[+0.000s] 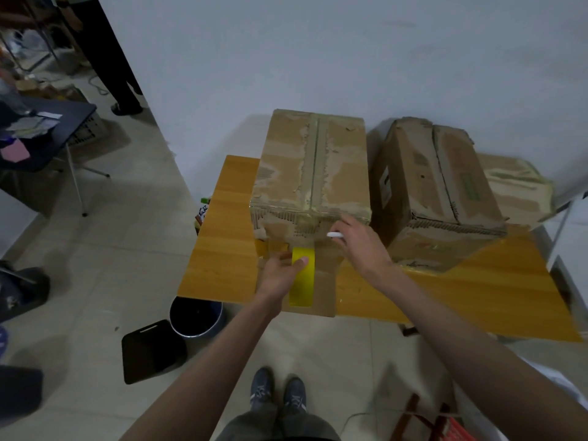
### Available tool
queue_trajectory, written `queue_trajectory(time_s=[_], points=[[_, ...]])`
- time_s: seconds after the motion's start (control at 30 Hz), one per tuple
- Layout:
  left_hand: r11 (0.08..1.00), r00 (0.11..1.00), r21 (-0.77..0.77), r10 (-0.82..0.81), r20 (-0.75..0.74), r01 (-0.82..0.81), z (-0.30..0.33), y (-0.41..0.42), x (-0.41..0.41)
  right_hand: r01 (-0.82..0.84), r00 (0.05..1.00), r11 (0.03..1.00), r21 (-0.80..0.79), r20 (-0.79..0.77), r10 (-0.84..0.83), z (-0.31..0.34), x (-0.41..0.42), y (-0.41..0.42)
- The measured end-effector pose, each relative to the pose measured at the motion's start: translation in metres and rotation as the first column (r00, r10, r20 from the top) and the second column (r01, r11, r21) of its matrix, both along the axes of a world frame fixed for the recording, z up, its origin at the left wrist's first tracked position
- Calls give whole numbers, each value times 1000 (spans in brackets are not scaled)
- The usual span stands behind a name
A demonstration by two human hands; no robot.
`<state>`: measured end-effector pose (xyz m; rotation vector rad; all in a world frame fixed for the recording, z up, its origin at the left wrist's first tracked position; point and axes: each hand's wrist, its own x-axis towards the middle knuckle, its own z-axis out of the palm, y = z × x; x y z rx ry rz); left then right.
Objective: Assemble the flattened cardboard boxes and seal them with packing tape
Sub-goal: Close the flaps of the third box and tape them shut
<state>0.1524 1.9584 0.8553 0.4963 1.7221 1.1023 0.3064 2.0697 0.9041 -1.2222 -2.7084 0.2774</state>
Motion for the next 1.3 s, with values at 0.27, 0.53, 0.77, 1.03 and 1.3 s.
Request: queue_trajectory(time_s=[0.27,0.53,0.77,1.03,1.3], points=[[997,997,4,-76,-18,76,1,0,8,242,970,910,-338,118,-215,-72,64,11],[997,994,-36,-61,91,64,-13,3,21,423,906,754,-503,252,-340,-178,99,30],[997,989,-37,-60,133,66,-23,7,35,467,884,717,-517,289,-368,-234,98,36],[992,989,-49,-113,92,118,-20,11,44,388,870,642,-662,32,-493,-171,85,22],[964,964,54,-263,49,260,0,4,69,-21,843,120,-993,-82,-532,-38,87,-15]])
